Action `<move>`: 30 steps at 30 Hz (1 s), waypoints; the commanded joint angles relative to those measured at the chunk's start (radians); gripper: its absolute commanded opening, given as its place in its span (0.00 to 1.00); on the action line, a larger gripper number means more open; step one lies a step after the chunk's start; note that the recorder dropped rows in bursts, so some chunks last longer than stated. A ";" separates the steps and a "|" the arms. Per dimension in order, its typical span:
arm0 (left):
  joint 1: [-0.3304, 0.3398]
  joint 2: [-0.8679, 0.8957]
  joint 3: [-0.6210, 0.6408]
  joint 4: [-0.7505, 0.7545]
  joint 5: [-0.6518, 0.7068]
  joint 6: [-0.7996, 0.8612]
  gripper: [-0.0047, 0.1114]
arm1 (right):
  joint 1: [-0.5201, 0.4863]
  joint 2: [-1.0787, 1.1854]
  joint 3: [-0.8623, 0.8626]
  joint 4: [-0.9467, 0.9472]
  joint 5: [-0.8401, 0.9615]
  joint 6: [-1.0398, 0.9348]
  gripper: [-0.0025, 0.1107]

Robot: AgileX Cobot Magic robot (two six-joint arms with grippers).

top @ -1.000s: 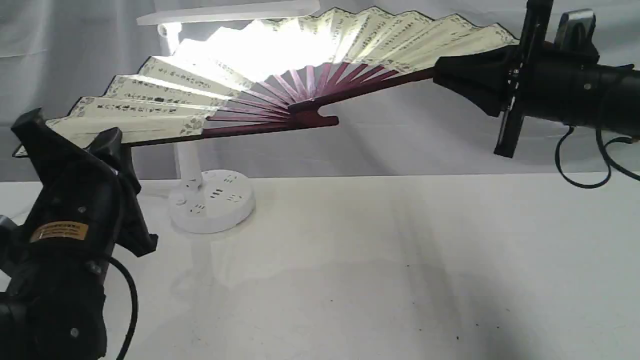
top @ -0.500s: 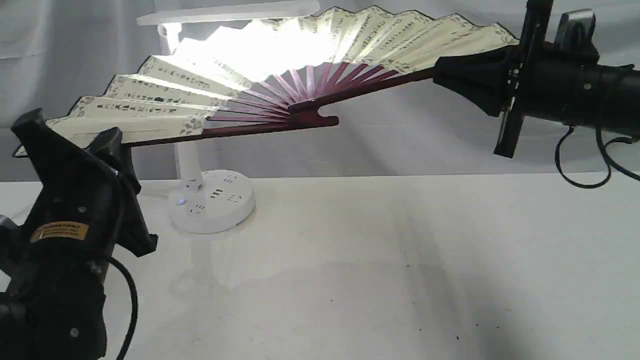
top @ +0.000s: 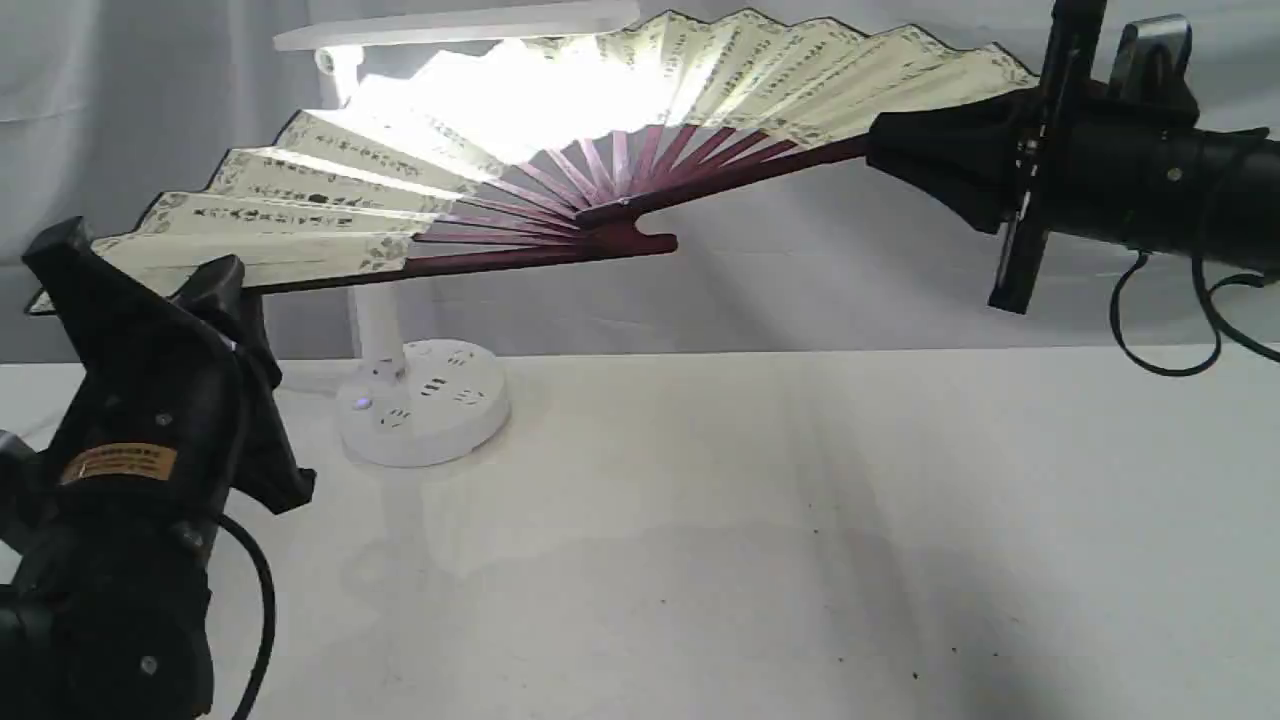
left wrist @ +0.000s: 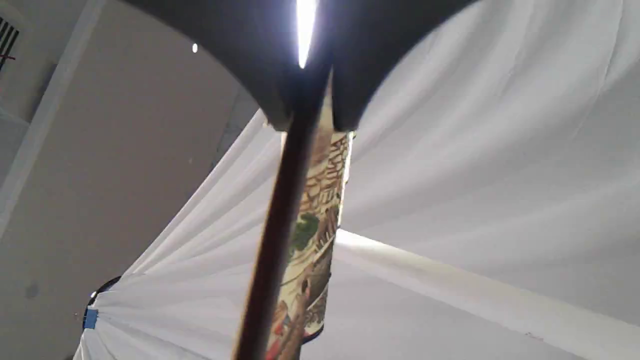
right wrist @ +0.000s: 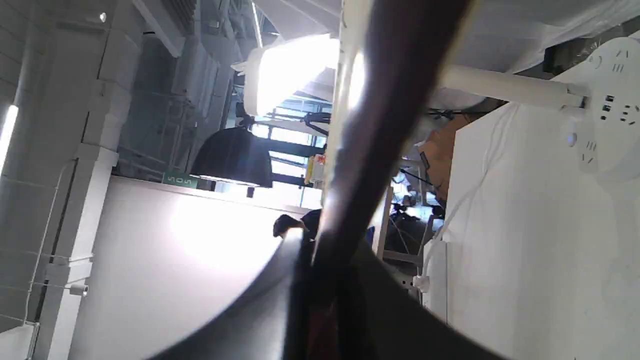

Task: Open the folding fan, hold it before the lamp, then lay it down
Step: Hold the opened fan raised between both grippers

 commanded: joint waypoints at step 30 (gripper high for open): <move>0.014 -0.024 -0.010 0.001 0.011 -0.049 0.04 | -0.018 0.033 0.015 -0.149 -0.038 -0.008 0.02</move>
